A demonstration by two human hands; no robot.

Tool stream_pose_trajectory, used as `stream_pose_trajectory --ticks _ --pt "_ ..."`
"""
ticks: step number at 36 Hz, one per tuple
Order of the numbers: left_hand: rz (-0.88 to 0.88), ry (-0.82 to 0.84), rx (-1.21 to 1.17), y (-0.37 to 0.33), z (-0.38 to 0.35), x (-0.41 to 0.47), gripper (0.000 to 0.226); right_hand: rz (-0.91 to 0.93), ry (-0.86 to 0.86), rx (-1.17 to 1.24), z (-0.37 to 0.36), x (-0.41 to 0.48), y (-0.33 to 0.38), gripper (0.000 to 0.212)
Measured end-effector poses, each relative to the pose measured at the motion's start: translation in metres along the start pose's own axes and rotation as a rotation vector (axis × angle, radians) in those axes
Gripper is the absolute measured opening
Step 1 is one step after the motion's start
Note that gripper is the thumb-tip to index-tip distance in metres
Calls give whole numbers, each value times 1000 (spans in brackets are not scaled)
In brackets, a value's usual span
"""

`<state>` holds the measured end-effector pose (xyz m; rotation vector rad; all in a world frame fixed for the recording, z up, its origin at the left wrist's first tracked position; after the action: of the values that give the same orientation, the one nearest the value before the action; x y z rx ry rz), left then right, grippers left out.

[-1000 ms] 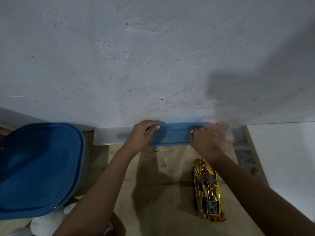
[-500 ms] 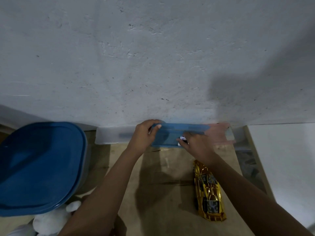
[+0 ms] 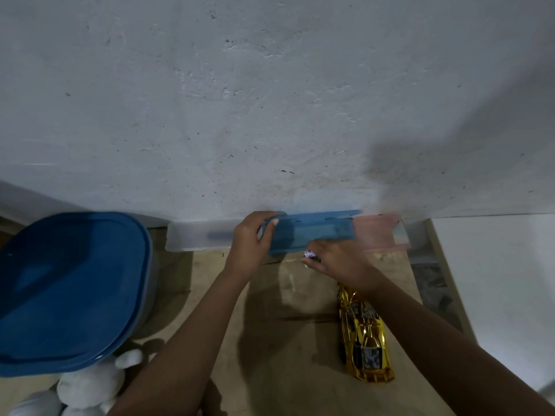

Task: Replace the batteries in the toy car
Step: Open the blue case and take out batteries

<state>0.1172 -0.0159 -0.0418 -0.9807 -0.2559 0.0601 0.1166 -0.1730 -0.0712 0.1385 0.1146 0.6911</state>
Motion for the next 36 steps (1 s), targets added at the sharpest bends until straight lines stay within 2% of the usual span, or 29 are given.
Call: stream_pose_trajectory --ticks 3,7,12,15,18,21,25,26,30,32,36 --pt "9 38 7 4 0 2 21 86 -71 -181 0 2 7 33" --pt "23 87 7 9 -1 4 21 147 -188 -244 9 5 15 31" --pt "24 99 16 10 -1 3 23 109 -120 -71 6 -1 11 24" --pt "27 101 40 10 -1 1 25 40 -76 47 4 -7 7 27" --pt "-9 102 72 11 -2 -3 26 27 -126 58 9 -13 6 27" --pt "-77 125 118 9 -4 -6 25 2 -256 80 23 -18 6 31" --pt "-211 235 251 4 -16 -16 26 -133 -380 154 40 -16 -5 34" --pt "-250 240 293 3 -18 -19 27 -162 -379 166 40 -13 -9 31" --pt "-190 327 397 13 -29 -26 38 -173 -259 200 27 -1 -15 22" --pt "-175 376 434 13 -30 -27 39 -150 -258 183 24 0 -14 20" --pt "-265 363 503 12 -35 -29 50 -153 -292 180 25 1 -15 21"
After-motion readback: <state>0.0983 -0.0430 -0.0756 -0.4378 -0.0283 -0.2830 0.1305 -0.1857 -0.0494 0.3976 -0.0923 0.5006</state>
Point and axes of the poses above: each hand's wrist, its own x-axis towards the middle knuckle, its own z-axis out of the back of the hand, y = z × x, the point moved 8 cm from there along x, towards the middle knuckle, and after that the axes turned 3 degrees about -y, right-handed, at the moved point
